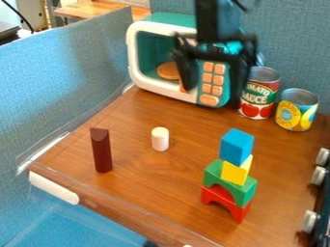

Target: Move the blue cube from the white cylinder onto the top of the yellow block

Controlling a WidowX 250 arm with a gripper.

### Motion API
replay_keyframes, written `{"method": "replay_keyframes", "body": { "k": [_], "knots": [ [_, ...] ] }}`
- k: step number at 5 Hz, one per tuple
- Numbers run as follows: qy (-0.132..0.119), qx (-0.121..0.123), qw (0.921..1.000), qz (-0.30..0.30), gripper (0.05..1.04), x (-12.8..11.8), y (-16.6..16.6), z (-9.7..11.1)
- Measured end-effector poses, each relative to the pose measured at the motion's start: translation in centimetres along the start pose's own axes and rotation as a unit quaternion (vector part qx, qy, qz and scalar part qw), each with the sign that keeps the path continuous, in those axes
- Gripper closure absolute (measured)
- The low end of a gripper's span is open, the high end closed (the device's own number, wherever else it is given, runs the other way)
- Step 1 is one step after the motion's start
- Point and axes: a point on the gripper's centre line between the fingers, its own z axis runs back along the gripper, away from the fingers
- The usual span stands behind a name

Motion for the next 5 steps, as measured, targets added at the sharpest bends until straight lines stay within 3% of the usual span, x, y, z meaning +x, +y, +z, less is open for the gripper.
{"method": "replay_keyframes", "body": {
  "k": [1, 2, 3, 4, 5],
  "knots": [
    [-0.002, 0.011, 0.9998, 0.016, 0.083, -0.1, 2.0, 0.6],
    [0.022, 0.068, 0.9971, 0.025, 0.083, -0.4, 4.7, -1.0],
    [0.03, 0.087, 0.9958, 0.002, 0.083, -0.9, 5.7, -2.2],
    [0.027, 0.087, 0.9959, -0.007, 0.083, -0.7, 6.0, -3.1],
    [0.017, 0.062, 0.9979, -0.003, 0.083, -0.8, 6.4, -3.8]
  ]
}}
